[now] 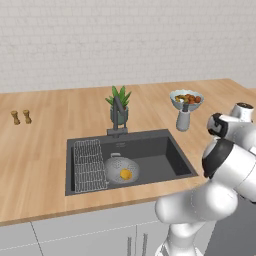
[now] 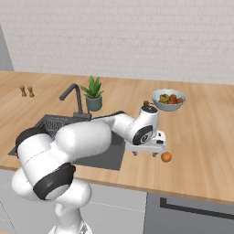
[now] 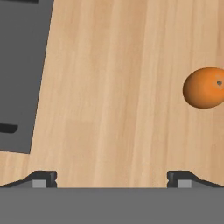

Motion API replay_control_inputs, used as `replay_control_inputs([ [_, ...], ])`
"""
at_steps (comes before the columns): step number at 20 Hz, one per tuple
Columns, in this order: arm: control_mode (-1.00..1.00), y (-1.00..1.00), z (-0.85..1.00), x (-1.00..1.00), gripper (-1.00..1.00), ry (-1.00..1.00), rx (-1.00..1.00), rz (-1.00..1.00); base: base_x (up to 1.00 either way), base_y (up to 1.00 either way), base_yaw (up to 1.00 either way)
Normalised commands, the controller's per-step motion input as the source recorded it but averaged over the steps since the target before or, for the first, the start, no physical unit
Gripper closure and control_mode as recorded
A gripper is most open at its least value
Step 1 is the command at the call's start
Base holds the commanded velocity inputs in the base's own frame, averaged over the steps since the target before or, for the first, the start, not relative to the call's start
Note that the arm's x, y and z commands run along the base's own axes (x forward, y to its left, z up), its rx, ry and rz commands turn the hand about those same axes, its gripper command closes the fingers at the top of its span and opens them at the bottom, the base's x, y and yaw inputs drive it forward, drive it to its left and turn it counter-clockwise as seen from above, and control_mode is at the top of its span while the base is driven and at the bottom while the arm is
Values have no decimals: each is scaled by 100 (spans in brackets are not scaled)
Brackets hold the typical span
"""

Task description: Put the colander in the sink, put the mango, tangerine in the colander, and turn on the sink faucet and pour water over the colander.

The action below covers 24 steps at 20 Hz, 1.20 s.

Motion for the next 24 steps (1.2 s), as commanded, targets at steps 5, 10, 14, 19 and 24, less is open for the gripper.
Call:
replay_control_inputs([
  [5,-100,-44,0,17,-100,7,0,-12,0,0,0],
  [10,-100,-33,0,19,-100,11,0,-15,0,0,0],
  [14,-100,-27,0,17,-100,4,1,-16,0,0,0],
  [19,-100,-25,-6,15,-100,1,3,-13,0,0,0],
  [24,-100,-22,-11,12,-100,1,4,-9,0,0,0],
])
